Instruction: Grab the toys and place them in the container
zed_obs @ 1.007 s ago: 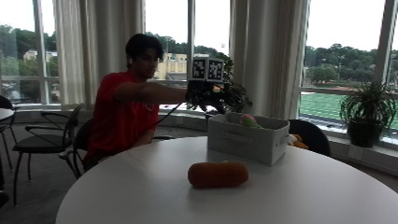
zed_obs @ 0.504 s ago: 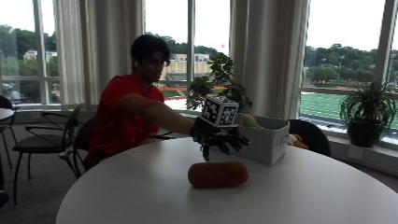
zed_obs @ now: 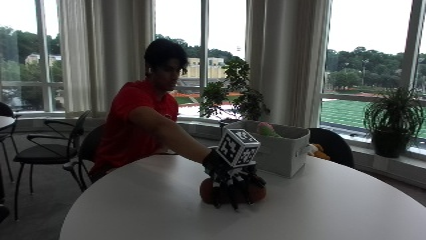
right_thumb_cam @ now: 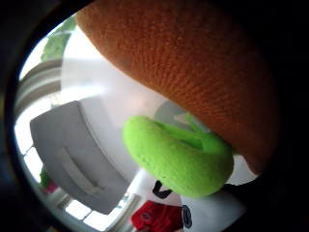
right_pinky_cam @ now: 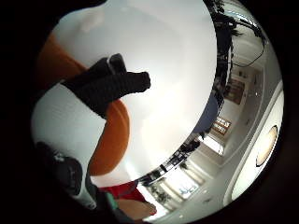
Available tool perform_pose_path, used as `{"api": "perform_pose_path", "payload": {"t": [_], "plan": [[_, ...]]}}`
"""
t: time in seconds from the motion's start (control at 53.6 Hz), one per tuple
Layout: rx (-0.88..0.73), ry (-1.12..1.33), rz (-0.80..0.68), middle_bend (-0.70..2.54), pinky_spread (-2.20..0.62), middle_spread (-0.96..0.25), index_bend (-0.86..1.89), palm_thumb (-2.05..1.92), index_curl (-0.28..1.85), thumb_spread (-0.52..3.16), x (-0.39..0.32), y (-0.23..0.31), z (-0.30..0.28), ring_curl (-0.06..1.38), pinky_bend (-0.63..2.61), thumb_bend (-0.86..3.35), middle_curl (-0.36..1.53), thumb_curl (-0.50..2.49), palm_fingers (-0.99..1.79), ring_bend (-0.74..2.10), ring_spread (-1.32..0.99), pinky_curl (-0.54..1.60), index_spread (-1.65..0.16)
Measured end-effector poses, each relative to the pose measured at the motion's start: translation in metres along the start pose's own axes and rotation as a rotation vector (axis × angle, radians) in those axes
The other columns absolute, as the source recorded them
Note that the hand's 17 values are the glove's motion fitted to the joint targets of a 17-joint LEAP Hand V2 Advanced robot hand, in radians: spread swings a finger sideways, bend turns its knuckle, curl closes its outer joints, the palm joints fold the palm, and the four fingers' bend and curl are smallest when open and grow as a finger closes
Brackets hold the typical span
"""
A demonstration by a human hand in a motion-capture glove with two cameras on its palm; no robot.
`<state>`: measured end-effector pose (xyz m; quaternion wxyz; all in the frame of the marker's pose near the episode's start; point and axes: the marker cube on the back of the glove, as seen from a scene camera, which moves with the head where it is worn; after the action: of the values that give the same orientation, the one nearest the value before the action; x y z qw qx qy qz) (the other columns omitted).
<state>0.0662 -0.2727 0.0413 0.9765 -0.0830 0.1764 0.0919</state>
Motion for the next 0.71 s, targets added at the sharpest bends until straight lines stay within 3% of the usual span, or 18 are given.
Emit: {"api": "perform_pose_path", "payload": {"t": [0.224, 0.354, 0.41, 0.466, 0.709], "plan": [[-0.014, 0.047, -0.024, 0.29, -0.01, 0.01, -0.11, 0.18, -0.03, 1.09, 0.000, -0.005, -0.002, 0.47, 1.54, -0.02, 0.30, 0.37, -0.12, 0.81, -0.02, 0.39, -0.29], [0.139, -0.007, -0.035, 0.53, -0.12, -0.07, -0.07, 0.23, -0.03, 1.10, 0.004, -0.009, 0.000, 0.50, 1.57, 0.00, 0.38, 0.39, -0.03, 0.96, -0.11, 0.39, -0.30], [0.217, -0.046, -0.024, 0.61, -0.22, -0.13, -0.09, 0.31, -0.04, 1.16, 0.003, -0.007, 0.004, 0.52, 1.59, 0.04, 0.39, 0.41, 0.23, 1.18, -0.23, 0.37, -0.32], [0.293, -0.055, -0.016, 0.75, -0.30, -0.21, 0.08, 0.52, 0.00, 1.07, 0.001, -0.005, 0.006, 0.53, 1.54, 0.14, 0.44, 0.50, 0.53, 1.26, -0.31, 0.35, -0.35], [0.353, -0.055, -0.006, 0.90, -0.35, -0.35, 0.19, 0.74, 0.06, 0.71, 0.005, 0.023, 0.006, 0.59, 1.44, 0.21, 0.54, 0.68, 0.82, 1.35, -0.40, 0.39, -0.40]]}}
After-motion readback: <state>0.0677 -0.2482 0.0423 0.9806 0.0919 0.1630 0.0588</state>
